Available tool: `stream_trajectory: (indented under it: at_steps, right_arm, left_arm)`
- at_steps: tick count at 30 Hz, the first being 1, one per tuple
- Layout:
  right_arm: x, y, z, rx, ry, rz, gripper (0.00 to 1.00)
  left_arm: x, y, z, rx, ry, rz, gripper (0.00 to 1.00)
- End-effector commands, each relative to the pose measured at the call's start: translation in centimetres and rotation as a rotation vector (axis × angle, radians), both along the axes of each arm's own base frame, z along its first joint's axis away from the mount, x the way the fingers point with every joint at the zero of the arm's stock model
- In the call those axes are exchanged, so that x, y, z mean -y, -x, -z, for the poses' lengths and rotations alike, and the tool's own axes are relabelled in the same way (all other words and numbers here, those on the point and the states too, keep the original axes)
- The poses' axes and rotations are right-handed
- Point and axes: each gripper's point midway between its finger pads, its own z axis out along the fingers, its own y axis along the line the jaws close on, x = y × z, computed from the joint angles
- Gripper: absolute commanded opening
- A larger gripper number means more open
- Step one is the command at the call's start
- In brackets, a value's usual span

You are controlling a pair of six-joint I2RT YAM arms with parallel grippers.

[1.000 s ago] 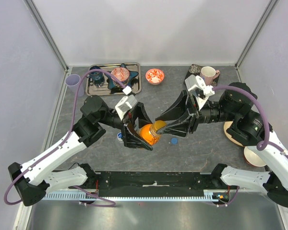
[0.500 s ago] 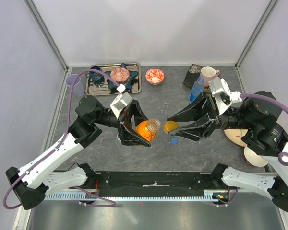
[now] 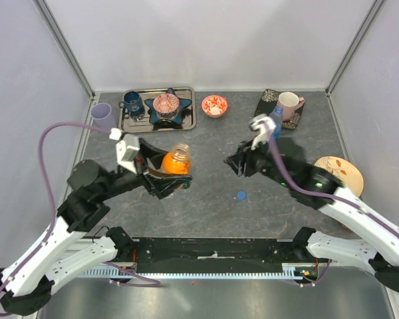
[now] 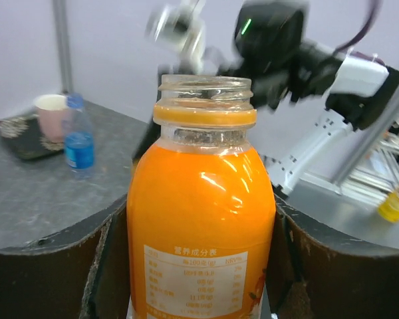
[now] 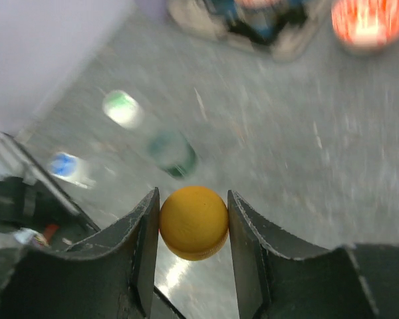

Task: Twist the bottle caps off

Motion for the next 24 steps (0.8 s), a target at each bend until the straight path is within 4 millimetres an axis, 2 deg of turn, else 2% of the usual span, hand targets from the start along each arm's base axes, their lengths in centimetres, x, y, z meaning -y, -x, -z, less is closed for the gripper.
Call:
stream_trajectory:
  at_steps: [1,4,8,11,18,24]
  right_arm:
    - [-0.2,-2.1,12.5,-0.248,0.171,0.149,0.00]
    - [-1.0,-2.5,18.2,-0.322,0.208,0.162,0.00]
    - [-0.9,-3.0,23.6,-0.372,0.280,0.202,0.00]
    - [-0.8,-3.2,26.3,-0.403,0.314,0.228,0.00]
    - [-1.2,-3.1,30.5,-0.466,0.343,0.236,0.00]
    - [-0.9,-2.5,32.6,-0.515,0.385,0.238,0.00]
  left_arm:
    - [-3.4,-2.3,0.1,0.039,0.024,-0.244,0.26]
    - [-4.0,-1.7,0.3,0.034,0.022,-0.243,0.26]
    - [-5.0,-1.2,0.4,0.032,0.029,-0.266,0.27]
    - [-5.8,-0.9,0.4,0.037,0.042,-0.287,0.27]
    - [-6.0,-0.7,1.4,0.021,0.032,-0.289,0.27]
    - [-5.8,-0.7,2.1,0.009,0.023,-0.283,0.28]
